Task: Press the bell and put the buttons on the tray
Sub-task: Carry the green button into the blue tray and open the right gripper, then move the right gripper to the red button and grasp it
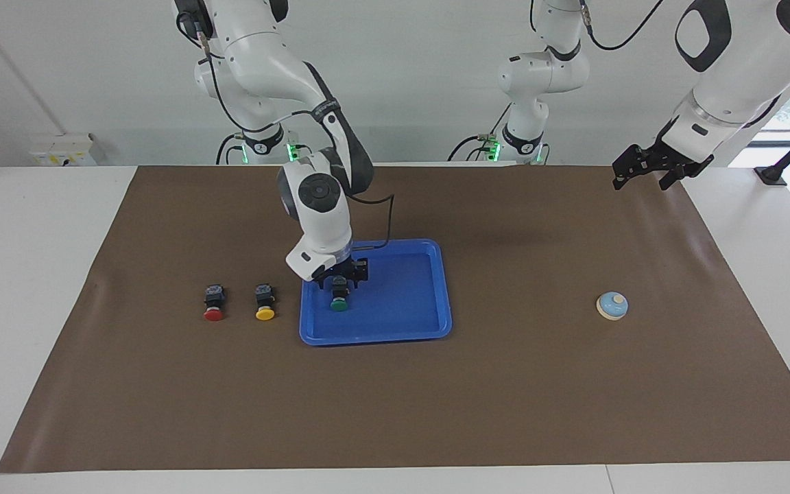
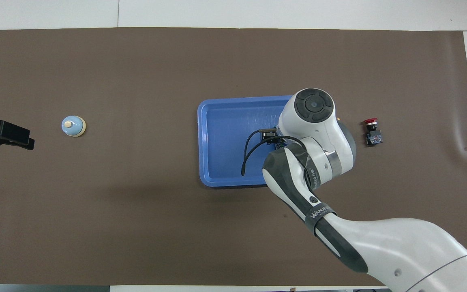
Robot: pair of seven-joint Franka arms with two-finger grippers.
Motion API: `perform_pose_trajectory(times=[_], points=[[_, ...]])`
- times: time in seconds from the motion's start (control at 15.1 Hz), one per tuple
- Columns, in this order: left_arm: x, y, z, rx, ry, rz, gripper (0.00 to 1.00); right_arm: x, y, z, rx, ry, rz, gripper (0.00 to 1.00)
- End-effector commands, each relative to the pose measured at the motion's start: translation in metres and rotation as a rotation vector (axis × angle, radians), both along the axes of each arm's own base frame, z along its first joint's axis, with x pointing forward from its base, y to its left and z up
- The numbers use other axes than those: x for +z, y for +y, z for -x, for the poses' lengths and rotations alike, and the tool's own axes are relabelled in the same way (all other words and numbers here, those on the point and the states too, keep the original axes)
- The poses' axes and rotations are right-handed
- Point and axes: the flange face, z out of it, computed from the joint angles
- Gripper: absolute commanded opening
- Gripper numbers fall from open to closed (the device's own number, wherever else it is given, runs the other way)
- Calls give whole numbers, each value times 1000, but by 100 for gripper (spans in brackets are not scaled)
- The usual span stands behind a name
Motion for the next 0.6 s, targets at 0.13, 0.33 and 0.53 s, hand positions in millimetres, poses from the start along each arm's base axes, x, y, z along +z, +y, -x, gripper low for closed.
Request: perform_pose_trajectory(times=[0.13, 0.33, 0.53], points=[[0, 0, 6, 4, -10, 9, 100, 96, -147, -36, -18, -68, -10, 100], [1, 0, 6, 4, -12, 9, 100, 81, -211, -30, 111, -51, -6, 100], [1, 0, 6, 4, -12, 9, 100, 56, -234, -24, 110, -63, -5, 100]])
